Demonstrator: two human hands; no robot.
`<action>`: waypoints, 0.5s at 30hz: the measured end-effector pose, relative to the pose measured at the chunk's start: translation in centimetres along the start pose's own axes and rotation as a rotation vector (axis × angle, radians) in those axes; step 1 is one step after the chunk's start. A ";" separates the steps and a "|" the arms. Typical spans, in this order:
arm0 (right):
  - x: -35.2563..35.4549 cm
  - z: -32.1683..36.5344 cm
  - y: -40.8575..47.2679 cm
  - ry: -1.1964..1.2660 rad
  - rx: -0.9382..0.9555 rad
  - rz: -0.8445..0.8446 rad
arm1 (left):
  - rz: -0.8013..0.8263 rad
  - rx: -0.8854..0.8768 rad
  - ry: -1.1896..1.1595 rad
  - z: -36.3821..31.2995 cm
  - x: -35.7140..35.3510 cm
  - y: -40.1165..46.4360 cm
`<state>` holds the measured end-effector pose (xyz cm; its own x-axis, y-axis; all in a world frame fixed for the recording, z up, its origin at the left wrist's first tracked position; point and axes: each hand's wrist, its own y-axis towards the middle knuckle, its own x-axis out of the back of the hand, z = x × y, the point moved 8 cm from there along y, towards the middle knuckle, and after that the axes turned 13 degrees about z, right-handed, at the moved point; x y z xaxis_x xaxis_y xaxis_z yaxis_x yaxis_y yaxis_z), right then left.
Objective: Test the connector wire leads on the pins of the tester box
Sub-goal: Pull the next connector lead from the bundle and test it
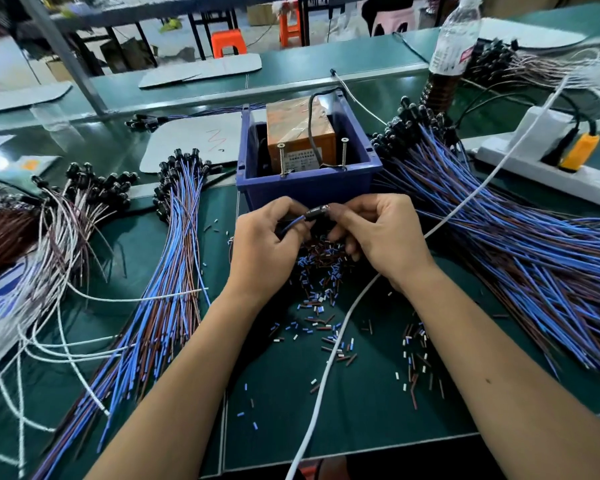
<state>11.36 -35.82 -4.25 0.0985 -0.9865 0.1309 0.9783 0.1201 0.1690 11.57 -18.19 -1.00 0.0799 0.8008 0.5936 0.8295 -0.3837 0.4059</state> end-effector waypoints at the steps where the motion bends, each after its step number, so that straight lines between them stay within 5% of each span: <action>1: 0.0 0.1 0.0 -0.003 0.004 -0.003 | -0.002 0.018 -0.022 0.2 0.0 0.0; 15: 0.1 1.6 -0.5 0.124 0.072 -0.028 | 0.083 0.045 -0.191 0.2 -0.1 0.4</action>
<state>10.60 -35.85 -2.79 0.0973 -0.9952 0.0044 0.9659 0.0955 0.2409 11.97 -18.30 -1.03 0.2489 0.8416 0.4793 0.8392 -0.4345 0.3270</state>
